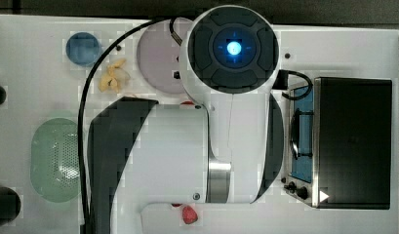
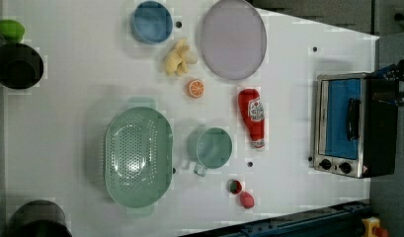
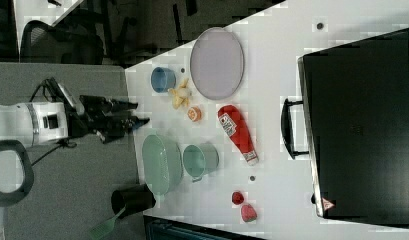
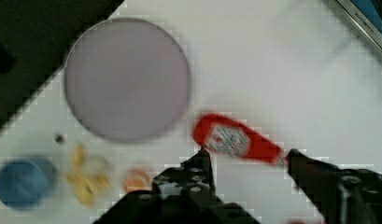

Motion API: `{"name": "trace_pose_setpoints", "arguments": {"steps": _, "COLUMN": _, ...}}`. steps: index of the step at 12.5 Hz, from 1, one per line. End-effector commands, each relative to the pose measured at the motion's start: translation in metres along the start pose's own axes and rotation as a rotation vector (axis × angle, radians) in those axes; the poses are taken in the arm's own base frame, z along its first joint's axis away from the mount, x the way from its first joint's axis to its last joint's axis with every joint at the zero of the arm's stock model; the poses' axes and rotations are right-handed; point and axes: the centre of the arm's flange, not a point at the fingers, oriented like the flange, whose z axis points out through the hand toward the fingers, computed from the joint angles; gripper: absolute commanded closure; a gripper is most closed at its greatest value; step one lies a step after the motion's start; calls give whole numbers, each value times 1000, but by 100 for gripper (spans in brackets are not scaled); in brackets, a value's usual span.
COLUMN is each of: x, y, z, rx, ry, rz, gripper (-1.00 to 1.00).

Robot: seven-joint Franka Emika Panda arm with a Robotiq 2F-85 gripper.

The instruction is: Pick Ketchup from the table and place it in strainer.

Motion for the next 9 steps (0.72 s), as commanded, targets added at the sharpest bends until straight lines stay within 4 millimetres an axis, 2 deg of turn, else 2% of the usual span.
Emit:
{"name": "trace_pose_setpoints", "arguments": {"steps": 1, "x": -80, "y": 74, "z": -65, "rx": -36, "ry": -47, "rz": 24, "gripper": -59}}
{"name": "trace_pose_setpoints", "arguments": {"steps": 3, "x": -78, "y": 72, "z": -57, "rx": -41, "ry": -52, "rz": 22, "gripper": -100}}
{"name": "trace_pose_setpoints", "arguments": {"steps": 5, "x": -75, "y": 67, "z": -37, "rx": -67, "ry": -79, "rz": 17, "gripper": -100}}
{"name": "trace_pose_setpoints", "arguments": {"steps": 9, "x": -60, "y": 52, "z": 22, "rx": -111, "ry": -142, "rz": -71, "gripper": -100}}
